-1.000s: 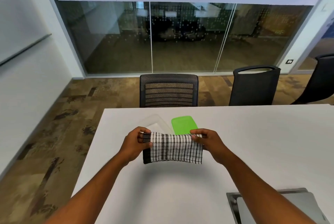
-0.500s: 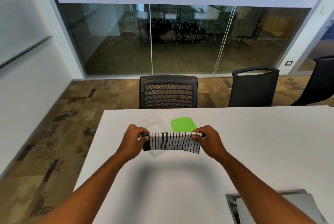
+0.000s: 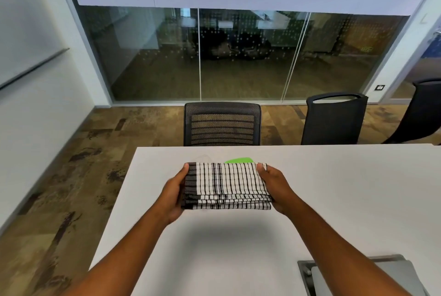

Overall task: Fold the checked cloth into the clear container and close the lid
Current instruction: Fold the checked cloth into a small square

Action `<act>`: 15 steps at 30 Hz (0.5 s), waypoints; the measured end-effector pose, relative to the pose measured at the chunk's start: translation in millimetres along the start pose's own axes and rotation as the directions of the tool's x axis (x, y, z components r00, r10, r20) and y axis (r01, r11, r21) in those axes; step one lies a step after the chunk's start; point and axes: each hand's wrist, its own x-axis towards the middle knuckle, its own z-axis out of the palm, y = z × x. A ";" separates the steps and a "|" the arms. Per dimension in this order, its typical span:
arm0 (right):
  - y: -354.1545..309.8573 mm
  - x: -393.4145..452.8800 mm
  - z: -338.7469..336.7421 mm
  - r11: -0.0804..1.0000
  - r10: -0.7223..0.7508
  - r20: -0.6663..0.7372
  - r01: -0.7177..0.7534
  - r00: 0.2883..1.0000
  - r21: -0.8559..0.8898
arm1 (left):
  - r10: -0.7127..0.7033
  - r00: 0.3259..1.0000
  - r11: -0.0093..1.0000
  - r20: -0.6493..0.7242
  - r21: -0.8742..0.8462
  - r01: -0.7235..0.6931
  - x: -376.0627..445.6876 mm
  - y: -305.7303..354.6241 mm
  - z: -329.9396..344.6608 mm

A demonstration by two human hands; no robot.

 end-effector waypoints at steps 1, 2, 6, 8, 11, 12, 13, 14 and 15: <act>1.9 0.3 -0.1 0.997 0.058 0.017 -0.058 0.998 0.060 | -0.073 0.995 0.996 0.071 -0.043 0.077 -3.0 -4.6 -1.4; 5.1 0.0 -1.3 0.986 0.124 0.045 -0.128 0.991 0.107 | -0.118 0.986 0.990 0.114 -0.059 0.125 -4.0 -9.7 -4.0; 17.6 -6.6 -9.5 0.916 0.294 0.205 -0.336 0.934 0.217 | -0.152 0.987 0.988 0.056 -0.009 0.153 0.9 -23.6 -11.2; 22.3 -8.2 -12.8 0.896 0.306 0.244 -0.365 0.920 0.254 | -0.155 0.987 0.988 0.038 -0.021 0.156 4.2 -26.2 -14.2; 31.3 -9.8 -14.7 0.858 0.300 0.302 -0.394 0.905 0.331 | -0.217 0.976 0.972 0.034 -0.082 0.219 6.4 -26.2 -19.4; 34.6 -10.6 -14.5 0.846 0.302 0.320 -0.407 0.898 0.344 | -0.239 0.970 0.966 0.036 -0.094 0.241 6.4 -26.8 -21.1; 38.2 -11.4 -13.6 0.838 0.310 0.341 -0.425 0.887 0.344 | -0.255 0.966 0.960 0.042 -0.107 0.258 5.7 -27.7 -22.1; 41.9 -11.9 -11.9 0.832 0.336 0.340 -0.446 0.878 0.330 | -0.259 0.965 0.958 0.050 -0.115 0.263 4.9 -28.8 -22.7; 44.3 -12.3 -10.1 0.826 0.368 0.327 -0.468 0.870 0.314 | -0.256 0.965 0.959 0.054 -0.111 0.261 4.3 -30.4 -23.0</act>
